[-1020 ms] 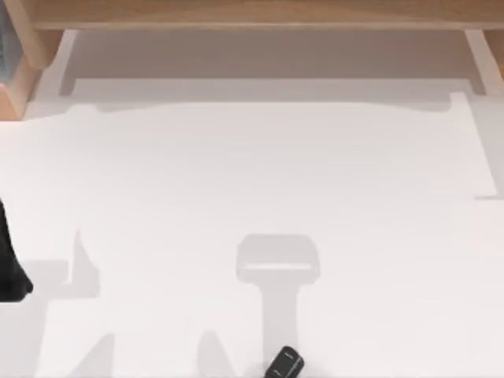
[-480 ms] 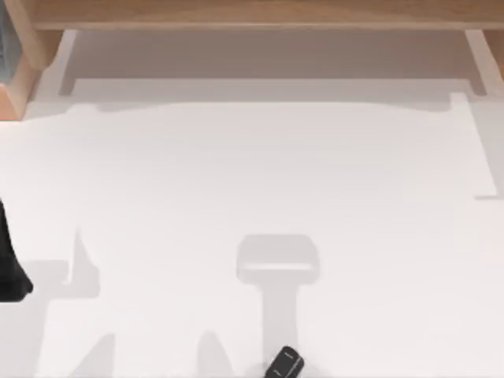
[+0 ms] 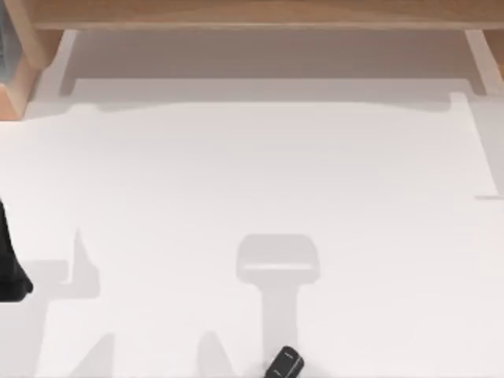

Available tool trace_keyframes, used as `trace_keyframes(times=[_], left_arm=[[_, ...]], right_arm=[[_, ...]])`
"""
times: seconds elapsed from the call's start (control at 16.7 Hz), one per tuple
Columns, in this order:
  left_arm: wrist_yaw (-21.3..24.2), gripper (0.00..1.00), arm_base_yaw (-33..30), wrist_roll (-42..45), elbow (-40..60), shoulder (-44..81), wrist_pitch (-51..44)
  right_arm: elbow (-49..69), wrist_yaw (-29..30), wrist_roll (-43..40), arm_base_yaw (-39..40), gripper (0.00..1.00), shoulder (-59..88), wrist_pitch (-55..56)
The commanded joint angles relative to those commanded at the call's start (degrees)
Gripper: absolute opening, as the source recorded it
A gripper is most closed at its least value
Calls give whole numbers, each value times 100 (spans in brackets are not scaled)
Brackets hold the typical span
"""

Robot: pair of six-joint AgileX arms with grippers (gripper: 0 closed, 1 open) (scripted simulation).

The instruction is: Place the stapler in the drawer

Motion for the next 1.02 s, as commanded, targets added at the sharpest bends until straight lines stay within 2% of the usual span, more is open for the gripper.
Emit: trace_keyframes(times=[0.18, 0.42, 0.84, 1.02], left_arm=[[0, 100, 0, 0, 0, 0, 0], [0, 100, 0, 0, 0, 0, 0], [0, 100, 0, 0, 0, 0, 0], [0, 100, 0, 0, 0, 0, 0]], right_arm=[[-152, -40, 204, 249, 100, -200, -118], [-255, 105, 1224, 1411, 100, -694, -709], [877, 1366, 4528, 4645, 100, -1002, -2861], [1012, 1744, 5949, 5762, 100, -1088, -3959]])
